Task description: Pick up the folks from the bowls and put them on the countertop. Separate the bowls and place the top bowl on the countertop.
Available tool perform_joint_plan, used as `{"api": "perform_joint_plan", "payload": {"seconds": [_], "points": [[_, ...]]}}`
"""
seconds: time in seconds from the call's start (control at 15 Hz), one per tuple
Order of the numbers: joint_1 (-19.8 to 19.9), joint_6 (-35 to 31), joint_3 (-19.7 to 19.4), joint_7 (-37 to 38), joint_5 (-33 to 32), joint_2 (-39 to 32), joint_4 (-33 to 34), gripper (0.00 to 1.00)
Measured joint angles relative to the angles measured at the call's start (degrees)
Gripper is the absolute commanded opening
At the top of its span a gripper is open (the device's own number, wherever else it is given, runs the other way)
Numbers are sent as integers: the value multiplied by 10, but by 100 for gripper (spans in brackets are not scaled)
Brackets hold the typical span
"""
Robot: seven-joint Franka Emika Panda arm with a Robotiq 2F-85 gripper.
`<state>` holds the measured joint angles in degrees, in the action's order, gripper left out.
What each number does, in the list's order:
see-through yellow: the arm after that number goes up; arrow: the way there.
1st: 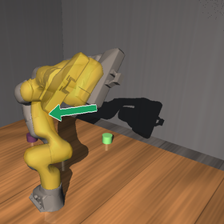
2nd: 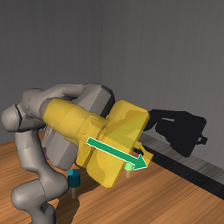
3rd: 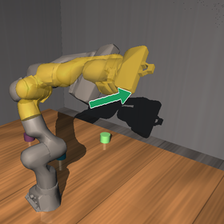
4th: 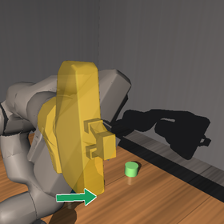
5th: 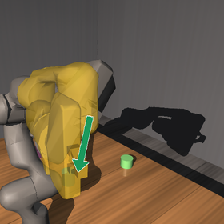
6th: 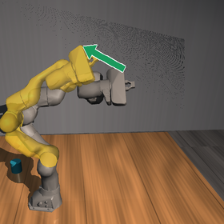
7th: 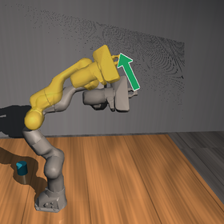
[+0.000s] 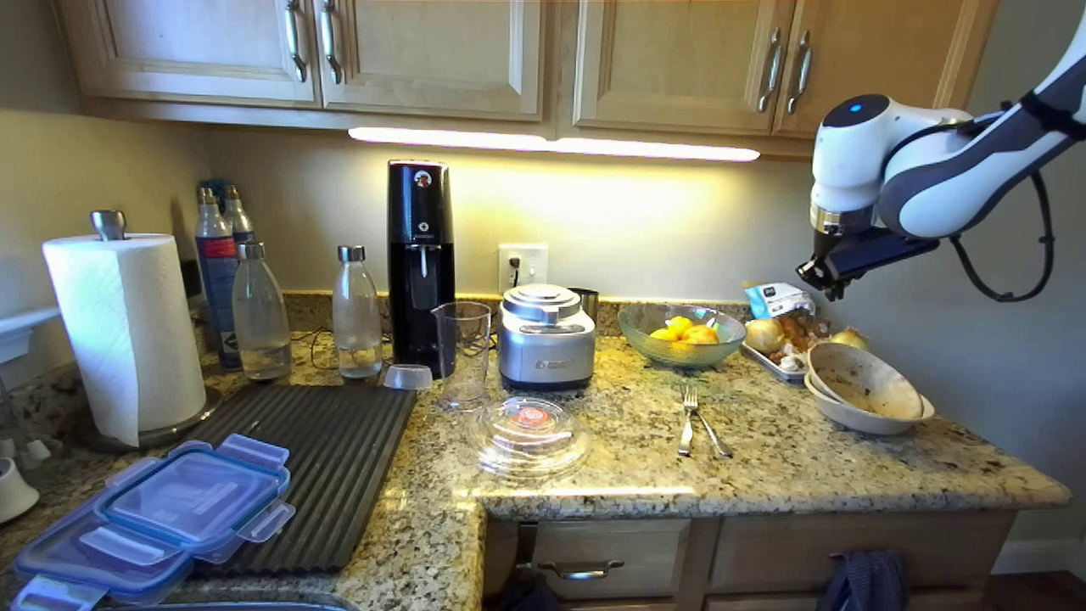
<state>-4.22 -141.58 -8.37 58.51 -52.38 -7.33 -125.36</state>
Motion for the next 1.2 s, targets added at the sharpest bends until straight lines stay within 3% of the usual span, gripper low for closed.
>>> {"api": "perform_joint_plan", "payload": {"seconds": [0.27,0.6,1.07,1.2], "points": [[21,-15,12,-19,104,-7,-21,66],[63,-109,11,-97,303,-34,-40,98],[80,-227,9,-210,515,-101,-38,100],[80,-237,9,-236,548,-120,-30,82]]}}
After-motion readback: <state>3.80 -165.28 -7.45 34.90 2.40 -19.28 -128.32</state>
